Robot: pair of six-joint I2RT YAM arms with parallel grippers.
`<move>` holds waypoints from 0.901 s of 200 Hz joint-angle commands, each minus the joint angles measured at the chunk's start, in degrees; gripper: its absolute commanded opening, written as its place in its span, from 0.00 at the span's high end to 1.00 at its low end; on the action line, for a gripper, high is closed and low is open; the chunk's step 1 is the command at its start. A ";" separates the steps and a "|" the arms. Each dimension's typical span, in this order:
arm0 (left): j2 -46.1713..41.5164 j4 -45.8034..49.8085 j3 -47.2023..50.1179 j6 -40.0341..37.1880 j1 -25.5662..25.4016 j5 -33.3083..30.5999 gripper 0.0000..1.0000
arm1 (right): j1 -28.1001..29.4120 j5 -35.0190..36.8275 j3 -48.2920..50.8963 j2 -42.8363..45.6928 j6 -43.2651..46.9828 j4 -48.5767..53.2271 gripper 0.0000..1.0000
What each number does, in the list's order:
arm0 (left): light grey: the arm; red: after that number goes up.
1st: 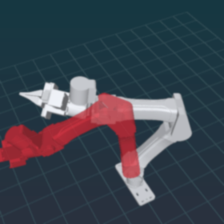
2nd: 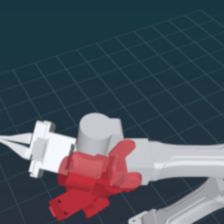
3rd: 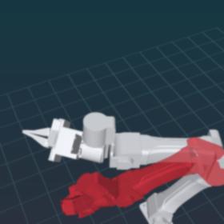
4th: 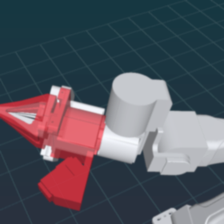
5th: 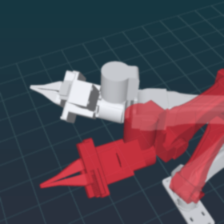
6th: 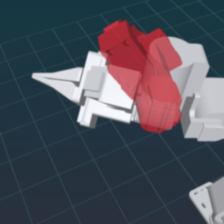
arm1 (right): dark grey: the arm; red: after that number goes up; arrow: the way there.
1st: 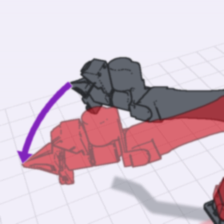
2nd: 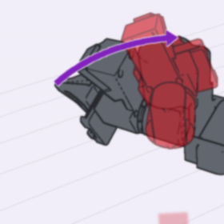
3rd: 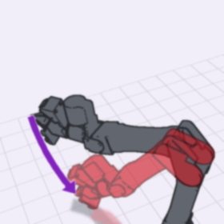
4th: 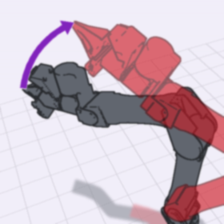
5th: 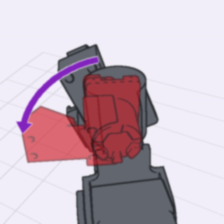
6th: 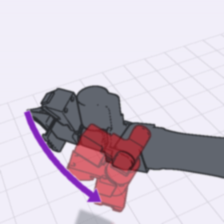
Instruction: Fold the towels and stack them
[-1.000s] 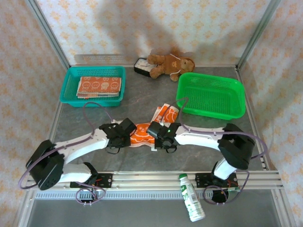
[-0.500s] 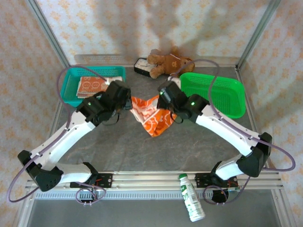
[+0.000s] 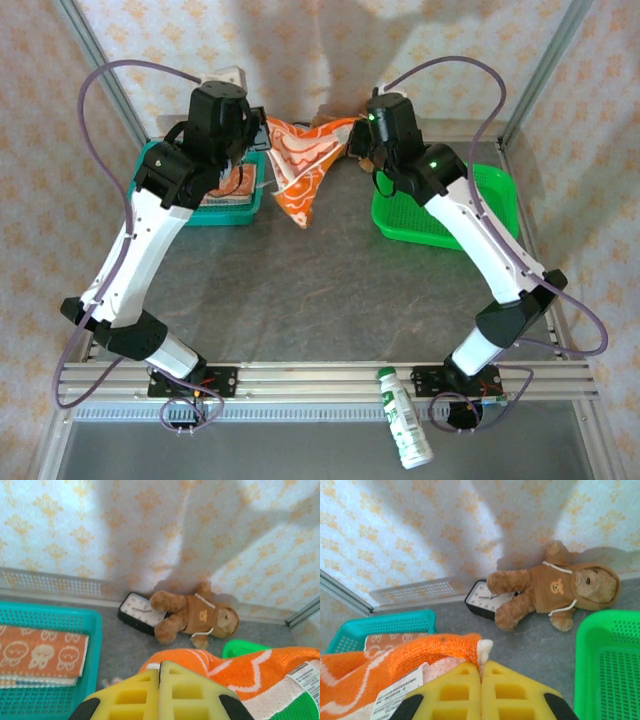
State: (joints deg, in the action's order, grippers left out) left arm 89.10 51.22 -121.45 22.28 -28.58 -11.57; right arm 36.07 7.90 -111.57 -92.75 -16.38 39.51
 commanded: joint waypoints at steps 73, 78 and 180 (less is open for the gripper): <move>0.05 2.02 -5.41 -3.84 1.57 -2.89 1.00 | -0.71 -4.62 -7.98 -2.75 3.31 1.51 1.00; -0.13 2.04 -5.23 -3.83 1.66 -3.02 1.00 | -0.67 -4.66 -8.10 -2.90 3.31 1.55 1.00; -5.18 0.38 8.27 -0.34 2.08 0.32 1.00 | -0.66 -10.40 -1.78 -0.71 -0.54 0.94 1.00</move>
State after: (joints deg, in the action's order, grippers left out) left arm 85.80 51.81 -120.22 20.05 -26.72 -12.45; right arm 35.53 0.27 -118.39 -96.16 -14.48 41.28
